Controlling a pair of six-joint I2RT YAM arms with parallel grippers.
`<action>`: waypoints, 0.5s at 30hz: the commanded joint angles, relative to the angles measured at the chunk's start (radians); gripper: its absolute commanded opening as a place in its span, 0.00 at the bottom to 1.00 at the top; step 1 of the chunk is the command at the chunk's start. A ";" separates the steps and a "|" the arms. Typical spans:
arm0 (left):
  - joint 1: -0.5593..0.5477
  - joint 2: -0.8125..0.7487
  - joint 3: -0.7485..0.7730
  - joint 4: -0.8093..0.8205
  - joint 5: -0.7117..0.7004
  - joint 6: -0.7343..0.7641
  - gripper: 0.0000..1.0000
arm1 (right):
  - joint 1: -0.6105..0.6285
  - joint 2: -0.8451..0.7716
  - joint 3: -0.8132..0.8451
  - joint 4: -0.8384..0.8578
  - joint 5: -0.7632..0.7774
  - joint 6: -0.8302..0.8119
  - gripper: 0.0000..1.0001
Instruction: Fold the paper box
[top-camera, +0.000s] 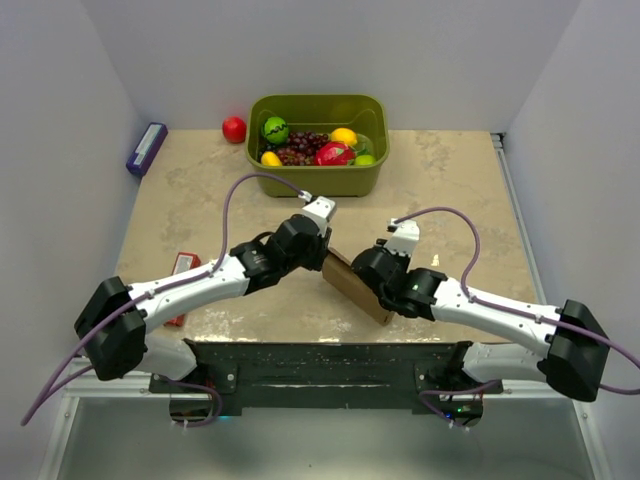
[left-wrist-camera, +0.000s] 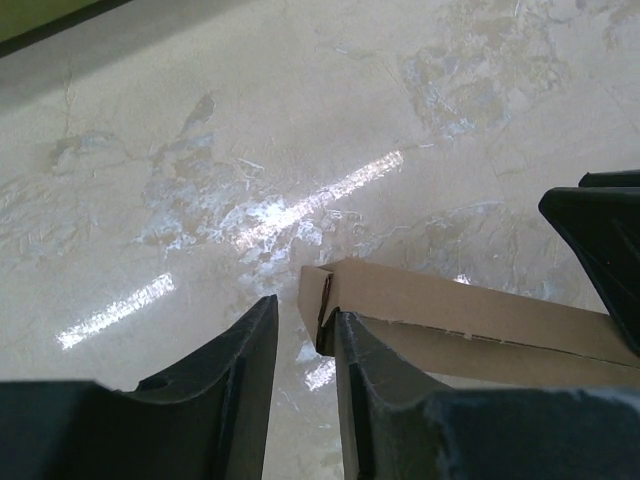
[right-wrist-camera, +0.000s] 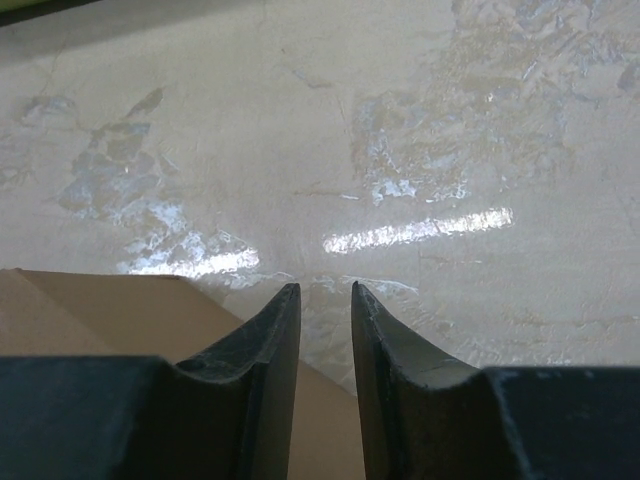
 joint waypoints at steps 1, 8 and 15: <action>-0.010 -0.004 -0.045 -0.065 0.045 0.032 0.31 | 0.006 -0.028 0.028 -0.007 0.011 -0.025 0.33; -0.010 0.007 -0.051 -0.036 0.091 0.066 0.23 | 0.008 -0.120 0.076 -0.065 -0.049 -0.141 0.45; -0.012 0.027 -0.043 -0.028 0.113 0.080 0.18 | 0.006 -0.257 0.065 0.022 -0.231 -0.356 0.36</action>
